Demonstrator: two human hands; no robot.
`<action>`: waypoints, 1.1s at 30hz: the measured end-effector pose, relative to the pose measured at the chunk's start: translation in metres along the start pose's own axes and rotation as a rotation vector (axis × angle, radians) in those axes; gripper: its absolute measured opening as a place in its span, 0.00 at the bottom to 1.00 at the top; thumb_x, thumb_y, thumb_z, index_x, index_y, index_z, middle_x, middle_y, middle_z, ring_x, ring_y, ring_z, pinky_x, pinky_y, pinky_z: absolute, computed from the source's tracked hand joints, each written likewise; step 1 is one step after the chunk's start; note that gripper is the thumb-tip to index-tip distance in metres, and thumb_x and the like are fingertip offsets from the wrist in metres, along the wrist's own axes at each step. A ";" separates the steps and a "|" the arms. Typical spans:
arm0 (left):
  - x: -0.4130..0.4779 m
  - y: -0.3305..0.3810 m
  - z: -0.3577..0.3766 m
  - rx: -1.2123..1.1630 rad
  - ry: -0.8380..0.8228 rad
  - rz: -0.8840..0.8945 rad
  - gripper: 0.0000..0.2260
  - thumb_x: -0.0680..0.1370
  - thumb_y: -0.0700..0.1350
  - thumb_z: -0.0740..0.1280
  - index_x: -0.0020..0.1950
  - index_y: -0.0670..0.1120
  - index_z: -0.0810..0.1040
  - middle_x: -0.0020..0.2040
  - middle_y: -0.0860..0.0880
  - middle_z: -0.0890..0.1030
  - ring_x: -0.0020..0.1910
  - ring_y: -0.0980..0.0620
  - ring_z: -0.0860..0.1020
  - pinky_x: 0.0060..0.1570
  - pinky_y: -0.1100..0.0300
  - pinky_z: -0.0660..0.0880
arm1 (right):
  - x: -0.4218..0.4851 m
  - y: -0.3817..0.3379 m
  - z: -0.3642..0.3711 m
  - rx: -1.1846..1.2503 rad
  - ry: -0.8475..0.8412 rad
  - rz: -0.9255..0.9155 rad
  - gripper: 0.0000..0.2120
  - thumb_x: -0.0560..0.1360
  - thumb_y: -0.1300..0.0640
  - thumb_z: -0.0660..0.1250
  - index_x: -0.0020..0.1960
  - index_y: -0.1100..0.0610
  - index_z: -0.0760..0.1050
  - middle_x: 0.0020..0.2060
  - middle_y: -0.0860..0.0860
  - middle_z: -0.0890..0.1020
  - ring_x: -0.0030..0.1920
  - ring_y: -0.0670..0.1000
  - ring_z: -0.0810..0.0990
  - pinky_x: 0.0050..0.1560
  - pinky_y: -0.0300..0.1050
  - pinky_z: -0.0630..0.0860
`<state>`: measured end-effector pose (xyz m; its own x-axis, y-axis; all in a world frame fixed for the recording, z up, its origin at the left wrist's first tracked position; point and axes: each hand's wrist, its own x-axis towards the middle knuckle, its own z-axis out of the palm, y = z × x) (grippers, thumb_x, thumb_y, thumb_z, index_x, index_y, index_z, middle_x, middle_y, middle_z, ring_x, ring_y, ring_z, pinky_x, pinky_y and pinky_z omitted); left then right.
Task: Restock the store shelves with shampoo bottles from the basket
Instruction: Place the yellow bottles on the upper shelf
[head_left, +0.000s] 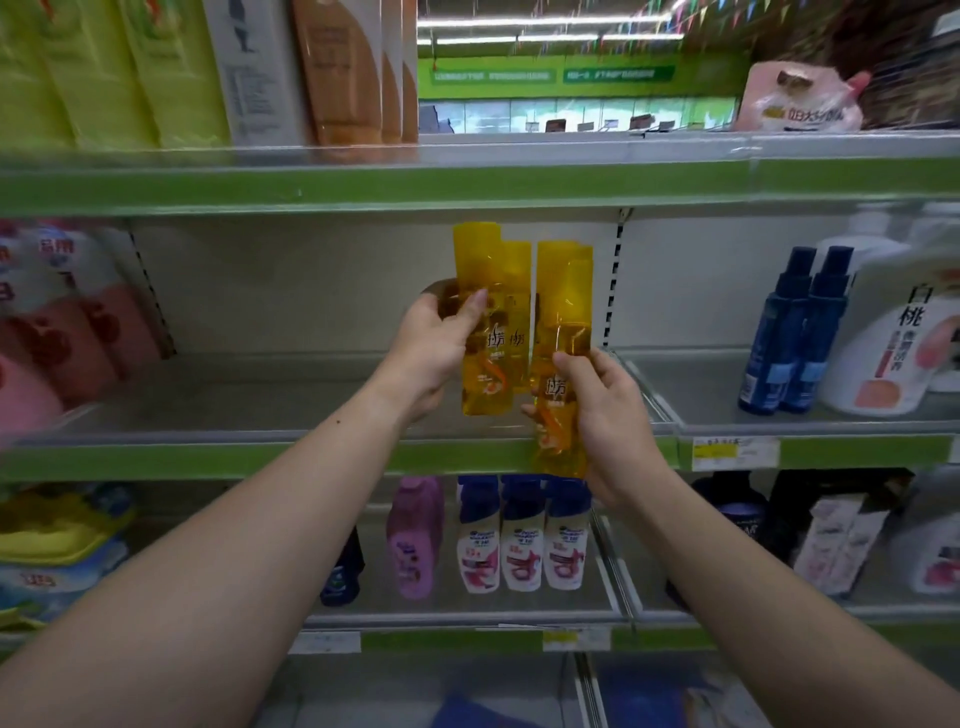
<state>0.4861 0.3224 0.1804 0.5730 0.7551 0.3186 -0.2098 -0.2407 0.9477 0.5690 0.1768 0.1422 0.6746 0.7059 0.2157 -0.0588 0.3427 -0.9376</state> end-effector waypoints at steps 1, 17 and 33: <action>0.002 -0.002 0.002 0.021 0.005 0.022 0.15 0.82 0.46 0.66 0.66 0.42 0.75 0.55 0.48 0.84 0.52 0.53 0.83 0.48 0.61 0.80 | 0.000 -0.001 -0.003 -0.011 0.013 -0.009 0.09 0.81 0.54 0.64 0.60 0.53 0.76 0.52 0.52 0.86 0.51 0.54 0.84 0.50 0.50 0.82; 0.020 -0.030 0.027 0.159 0.033 0.128 0.16 0.81 0.45 0.67 0.69 0.46 0.75 0.60 0.49 0.82 0.58 0.53 0.80 0.52 0.64 0.78 | 0.004 -0.003 -0.015 -0.098 -0.044 -0.068 0.14 0.80 0.52 0.66 0.64 0.56 0.77 0.53 0.51 0.87 0.54 0.50 0.86 0.58 0.54 0.81; -0.027 -0.023 -0.017 0.221 -0.032 0.153 0.17 0.82 0.56 0.59 0.66 0.48 0.75 0.58 0.50 0.81 0.57 0.52 0.80 0.55 0.60 0.78 | 0.023 0.000 0.028 -0.090 -0.084 -0.099 0.20 0.79 0.53 0.68 0.69 0.53 0.69 0.57 0.49 0.83 0.54 0.45 0.83 0.50 0.41 0.80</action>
<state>0.4616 0.3176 0.1494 0.5734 0.6810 0.4555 -0.1198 -0.4804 0.8689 0.5641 0.2100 0.1548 0.6095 0.7222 0.3269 0.0741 0.3587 -0.9305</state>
